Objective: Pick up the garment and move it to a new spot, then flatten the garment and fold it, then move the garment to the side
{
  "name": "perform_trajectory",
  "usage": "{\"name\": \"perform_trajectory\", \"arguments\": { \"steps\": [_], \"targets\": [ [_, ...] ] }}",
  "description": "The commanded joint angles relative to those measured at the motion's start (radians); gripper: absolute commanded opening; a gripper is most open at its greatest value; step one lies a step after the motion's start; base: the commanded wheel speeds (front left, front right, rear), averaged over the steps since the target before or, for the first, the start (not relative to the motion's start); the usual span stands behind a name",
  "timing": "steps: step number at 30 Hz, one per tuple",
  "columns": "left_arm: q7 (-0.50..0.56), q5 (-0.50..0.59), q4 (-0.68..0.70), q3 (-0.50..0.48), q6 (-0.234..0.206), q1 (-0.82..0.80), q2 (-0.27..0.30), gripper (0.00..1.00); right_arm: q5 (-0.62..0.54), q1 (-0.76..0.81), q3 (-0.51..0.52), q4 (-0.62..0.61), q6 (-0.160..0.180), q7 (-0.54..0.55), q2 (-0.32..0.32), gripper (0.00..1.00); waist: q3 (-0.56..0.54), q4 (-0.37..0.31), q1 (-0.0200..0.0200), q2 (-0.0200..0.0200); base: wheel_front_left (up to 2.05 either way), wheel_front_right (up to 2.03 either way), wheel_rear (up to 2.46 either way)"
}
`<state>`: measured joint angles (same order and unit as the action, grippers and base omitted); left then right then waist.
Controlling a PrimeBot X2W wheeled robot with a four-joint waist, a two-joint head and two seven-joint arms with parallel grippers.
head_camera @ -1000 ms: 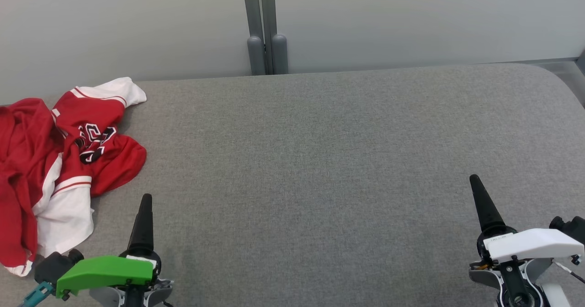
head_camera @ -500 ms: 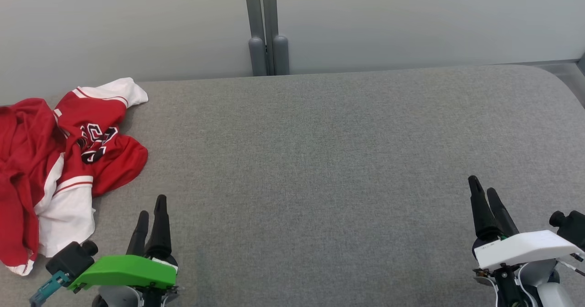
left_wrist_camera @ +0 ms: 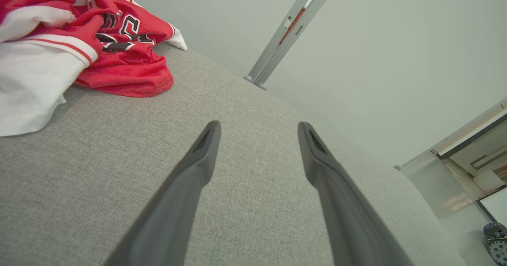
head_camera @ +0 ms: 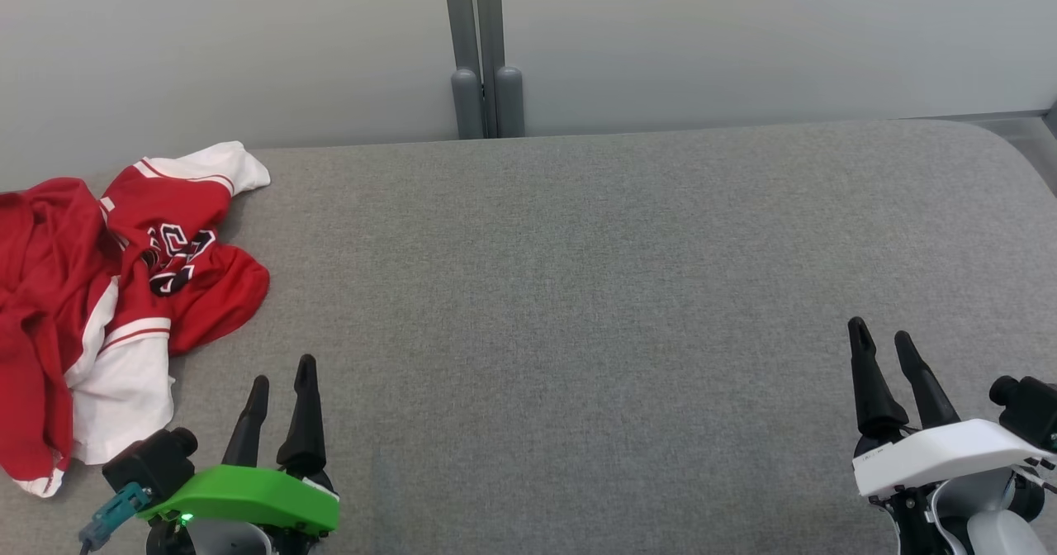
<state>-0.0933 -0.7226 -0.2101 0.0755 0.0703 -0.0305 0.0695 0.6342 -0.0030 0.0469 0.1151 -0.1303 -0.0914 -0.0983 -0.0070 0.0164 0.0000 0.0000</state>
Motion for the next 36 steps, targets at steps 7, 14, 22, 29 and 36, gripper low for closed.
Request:
{"name": "perform_trajectory", "arguments": {
  "steps": [7,14,22,29,36],
  "targets": [
    [-0.029,0.113,0.012,0.031,0.0,0.004,0.021,1.0,-0.119,0.007,0.01,-0.018,0.0,-0.031,-0.014,1.0,0.0,0.002,0.0,0.0,0.0,0.0,0.0],
    [-0.048,0.189,0.011,0.05,-0.001,0.012,0.026,1.0,-0.202,0.014,0.019,-0.019,0.0,-0.05,-0.02,1.0,-0.001,0.001,0.0,0.0,0.0,0.0,0.0],
    [-0.069,0.276,0.007,0.064,-0.01,0.021,0.031,1.0,-0.288,0.02,0.027,-0.019,0.0,-0.071,-0.025,1.0,-0.001,0.001,0.0,0.0,0.0,0.0,0.0],
    [-0.086,0.343,0.008,0.065,-0.02,0.027,0.033,1.0,-0.354,0.024,0.026,-0.013,0.0,-0.088,-0.033,1.0,-0.001,0.002,0.0,0.0,0.0,0.0,0.0],
    [-0.103,0.4,0.007,0.065,-0.02,0.036,0.029,1.0,-0.398,0.04,0.023,-0.004,0.0,-0.104,-0.036,1.0,-0.003,0.005,0.0,0.0,0.0,0.0,0.0]
  ]
}}
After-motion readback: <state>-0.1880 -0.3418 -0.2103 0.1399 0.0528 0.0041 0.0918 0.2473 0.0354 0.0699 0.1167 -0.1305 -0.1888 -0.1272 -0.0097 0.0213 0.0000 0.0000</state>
